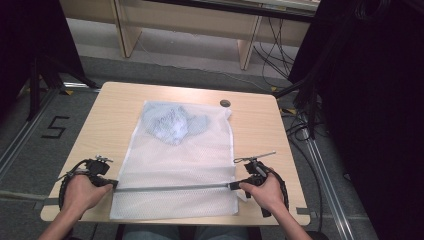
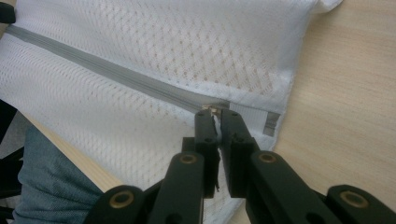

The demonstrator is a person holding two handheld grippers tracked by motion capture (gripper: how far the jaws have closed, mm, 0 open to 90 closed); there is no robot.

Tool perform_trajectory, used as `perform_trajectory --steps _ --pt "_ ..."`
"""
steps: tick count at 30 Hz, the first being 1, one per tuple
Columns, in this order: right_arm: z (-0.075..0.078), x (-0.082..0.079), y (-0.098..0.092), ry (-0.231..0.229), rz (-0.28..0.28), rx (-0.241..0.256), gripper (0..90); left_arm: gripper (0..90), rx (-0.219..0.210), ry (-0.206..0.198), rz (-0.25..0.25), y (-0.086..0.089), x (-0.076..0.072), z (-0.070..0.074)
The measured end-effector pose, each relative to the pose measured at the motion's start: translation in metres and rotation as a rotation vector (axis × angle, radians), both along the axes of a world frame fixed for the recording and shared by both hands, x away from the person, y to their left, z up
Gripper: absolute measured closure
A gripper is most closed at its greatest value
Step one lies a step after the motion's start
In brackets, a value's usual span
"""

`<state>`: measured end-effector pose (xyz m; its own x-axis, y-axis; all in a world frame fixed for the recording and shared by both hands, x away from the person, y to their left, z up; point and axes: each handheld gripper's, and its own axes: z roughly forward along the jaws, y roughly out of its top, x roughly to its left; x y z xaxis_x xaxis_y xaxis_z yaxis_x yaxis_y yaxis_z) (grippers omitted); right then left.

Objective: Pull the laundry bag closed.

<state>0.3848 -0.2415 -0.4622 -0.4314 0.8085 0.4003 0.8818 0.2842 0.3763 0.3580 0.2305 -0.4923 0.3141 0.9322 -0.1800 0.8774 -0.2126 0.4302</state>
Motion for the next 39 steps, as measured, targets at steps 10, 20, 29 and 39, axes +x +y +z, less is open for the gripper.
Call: perform_trajectory --steps 10,20,29,39 --pt "-0.001 0.001 -0.002 0.004 0.0 0.002 86.8 90.0 0.0 0.0 -0.003 0.0 0.0 0.0" --pt "-0.002 0.004 -0.007 0.022 -0.009 -0.004 86.8 90.0 0.003 -0.001 -0.004 0.0 0.0 0.0" --pt "-0.005 0.007 -0.009 0.03 0.011 -0.013 86.7 90.0 0.0 -0.006 -0.002 -0.001 0.0 0.0" --pt "-0.003 0.006 -0.003 0.017 0.006 -0.023 86.4 89.9 0.005 -0.019 0.009 -0.002 0.0 -0.001"
